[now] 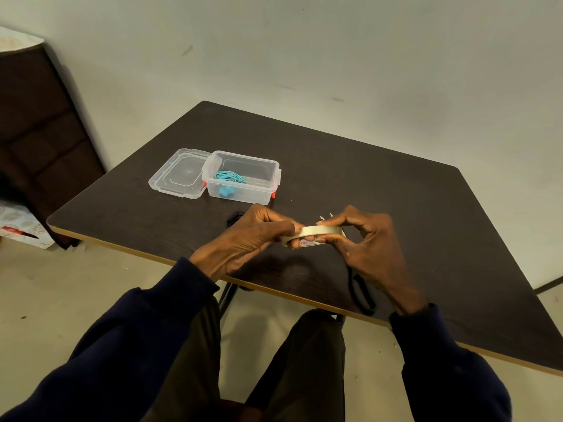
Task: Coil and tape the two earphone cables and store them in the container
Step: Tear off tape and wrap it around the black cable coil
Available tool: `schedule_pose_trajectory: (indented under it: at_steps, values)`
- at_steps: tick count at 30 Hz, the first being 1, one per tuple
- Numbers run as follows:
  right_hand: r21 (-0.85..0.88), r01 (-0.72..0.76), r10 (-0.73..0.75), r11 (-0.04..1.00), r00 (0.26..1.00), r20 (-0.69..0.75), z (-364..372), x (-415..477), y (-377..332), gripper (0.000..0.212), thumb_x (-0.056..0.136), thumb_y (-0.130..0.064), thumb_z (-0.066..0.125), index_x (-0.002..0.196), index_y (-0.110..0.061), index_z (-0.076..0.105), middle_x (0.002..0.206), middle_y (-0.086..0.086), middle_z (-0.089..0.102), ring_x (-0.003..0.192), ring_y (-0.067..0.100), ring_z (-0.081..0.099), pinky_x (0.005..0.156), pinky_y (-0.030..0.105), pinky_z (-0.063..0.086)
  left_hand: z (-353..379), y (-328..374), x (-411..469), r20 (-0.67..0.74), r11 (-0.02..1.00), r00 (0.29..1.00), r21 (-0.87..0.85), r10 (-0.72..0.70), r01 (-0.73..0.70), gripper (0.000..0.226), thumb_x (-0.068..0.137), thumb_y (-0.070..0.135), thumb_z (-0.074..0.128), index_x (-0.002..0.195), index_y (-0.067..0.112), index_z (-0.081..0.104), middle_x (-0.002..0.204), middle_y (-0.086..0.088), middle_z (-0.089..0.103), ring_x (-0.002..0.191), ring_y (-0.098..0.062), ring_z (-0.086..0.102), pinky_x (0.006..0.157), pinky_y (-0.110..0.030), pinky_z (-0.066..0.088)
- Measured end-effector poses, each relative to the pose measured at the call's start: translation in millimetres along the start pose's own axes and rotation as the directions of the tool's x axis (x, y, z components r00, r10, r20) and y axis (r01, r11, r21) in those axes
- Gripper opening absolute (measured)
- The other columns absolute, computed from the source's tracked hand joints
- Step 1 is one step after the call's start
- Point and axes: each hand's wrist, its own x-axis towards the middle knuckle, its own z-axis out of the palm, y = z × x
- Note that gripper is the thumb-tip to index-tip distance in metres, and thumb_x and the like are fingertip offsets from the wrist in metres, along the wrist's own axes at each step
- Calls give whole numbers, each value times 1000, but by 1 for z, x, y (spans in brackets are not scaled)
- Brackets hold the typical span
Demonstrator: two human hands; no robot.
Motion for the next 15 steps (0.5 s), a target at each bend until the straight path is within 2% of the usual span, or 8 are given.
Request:
schedule_pose_trajectory:
  at_steps: [4, 7, 10, 13, 15]
  values:
    - [-40, 37, -36, 999, 999, 16, 0, 2, 0, 23, 79, -14, 84, 100, -9, 77, 94, -3, 74, 85, 7, 69, 76, 30, 57, -2, -2, 1, -27, 999, 999, 38, -29, 31, 23, 91, 5, 63, 73, 8, 78, 79, -13, 75, 81, -22, 70, 81, -26, 55]
    - [-70, 55, -53, 996, 998, 25, 1, 2, -1, 24, 78, -10, 85, 100, -11, 77, 93, -1, 75, 83, 8, 69, 74, 30, 56, -2, -1, 1, -25, 995, 999, 96, -23, 25, 23, 92, 7, 63, 73, 6, 77, 71, -8, 73, 76, -15, 68, 77, -21, 53]
    - [-98, 66, -63, 993, 998, 27, 3, 3, -2, 23, 78, -10, 85, 100, -11, 78, 91, 0, 75, 81, 10, 69, 72, 31, 55, -2, -1, 1, -19, 993, 1000, 118, -19, 21, 23, 92, 8, 64, 73, 4, 76, 70, -8, 73, 74, -14, 68, 80, -25, 53]
    - [-109, 54, -50, 993, 998, 38, 4, 3, -1, 21, 79, -12, 84, 100, -12, 78, 91, 0, 75, 81, 11, 69, 72, 32, 55, -1, -4, 0, -32, 996, 999, 87, -19, 21, 17, 88, 11, 69, 77, 0, 76, 74, -16, 72, 74, -19, 68, 79, -28, 53]
    - [-85, 34, -30, 996, 999, 43, 4, 2, 0, 20, 81, -17, 82, 100, -13, 77, 91, 0, 75, 82, 10, 69, 74, 32, 56, 0, -4, 0, -31, 998, 1000, 62, -6, 8, 20, 79, 21, 75, 80, 1, 77, 82, -25, 72, 79, -27, 67, 83, -35, 56]
